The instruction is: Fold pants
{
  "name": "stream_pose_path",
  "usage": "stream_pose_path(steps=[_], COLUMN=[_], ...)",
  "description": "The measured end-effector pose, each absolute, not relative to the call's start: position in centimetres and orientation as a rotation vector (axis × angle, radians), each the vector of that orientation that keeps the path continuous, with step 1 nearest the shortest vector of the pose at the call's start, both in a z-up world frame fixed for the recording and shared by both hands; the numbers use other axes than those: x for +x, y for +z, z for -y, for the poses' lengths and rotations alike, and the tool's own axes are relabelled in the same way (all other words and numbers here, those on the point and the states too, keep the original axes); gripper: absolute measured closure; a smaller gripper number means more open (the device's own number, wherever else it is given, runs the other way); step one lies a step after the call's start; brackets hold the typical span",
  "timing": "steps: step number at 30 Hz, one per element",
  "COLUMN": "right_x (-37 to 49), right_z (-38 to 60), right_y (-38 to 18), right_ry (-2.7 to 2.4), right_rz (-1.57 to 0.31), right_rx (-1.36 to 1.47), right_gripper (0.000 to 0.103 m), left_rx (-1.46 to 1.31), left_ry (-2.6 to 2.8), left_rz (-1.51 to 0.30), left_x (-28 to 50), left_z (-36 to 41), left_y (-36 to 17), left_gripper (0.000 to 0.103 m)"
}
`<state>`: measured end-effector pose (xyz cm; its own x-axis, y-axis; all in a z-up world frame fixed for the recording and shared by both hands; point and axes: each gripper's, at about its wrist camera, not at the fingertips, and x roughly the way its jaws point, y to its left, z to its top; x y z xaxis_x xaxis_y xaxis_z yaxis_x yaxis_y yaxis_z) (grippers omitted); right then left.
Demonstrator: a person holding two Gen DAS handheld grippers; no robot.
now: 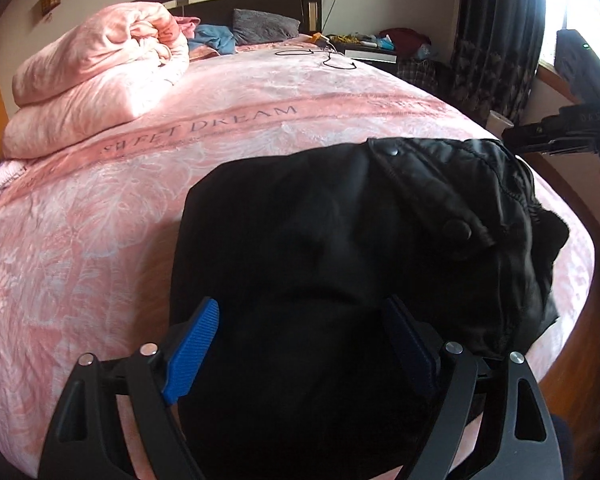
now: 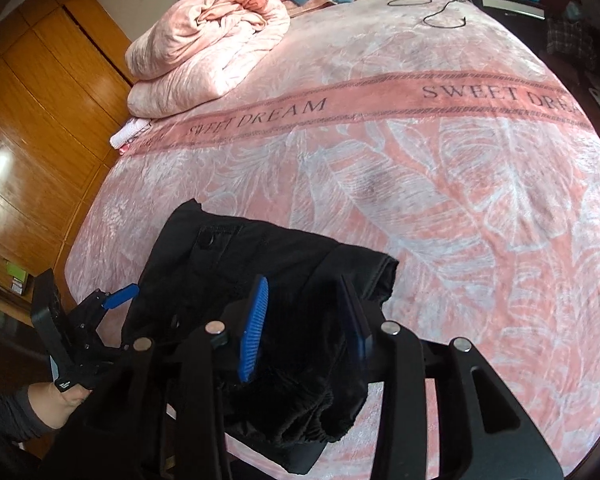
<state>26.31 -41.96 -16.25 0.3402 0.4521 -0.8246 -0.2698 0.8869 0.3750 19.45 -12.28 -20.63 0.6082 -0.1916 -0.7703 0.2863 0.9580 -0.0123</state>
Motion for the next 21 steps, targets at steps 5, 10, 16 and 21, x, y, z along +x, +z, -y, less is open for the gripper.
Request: stream_pose_path(steps=[5,10,16,21], right_x=[27.3,24.9,18.7,15.8], right_z=[44.1,44.4,42.1,39.1], right_y=[-22.3,-19.7,-14.5,-17.3], right_ry=[0.367,0.365,0.432,0.420], right_rz=[-1.224,-1.137,-1.010,-1.078], right_rx=[0.225,0.276,0.289,0.224], right_gripper=[0.043,0.060,0.063,0.064], left_rx=[0.101,0.079,-0.019,-0.031], left_ry=[-0.272,-0.281,-0.265,-0.250], left_rz=[-0.890,-0.888,-0.830,-0.884], left_x=[19.1,18.9,17.1,16.6], left_z=[12.1,11.4,8.0,6.9], left_y=[-21.7,-20.9,-18.9,-20.3], left_gripper=[0.013,0.015,0.014,0.014])
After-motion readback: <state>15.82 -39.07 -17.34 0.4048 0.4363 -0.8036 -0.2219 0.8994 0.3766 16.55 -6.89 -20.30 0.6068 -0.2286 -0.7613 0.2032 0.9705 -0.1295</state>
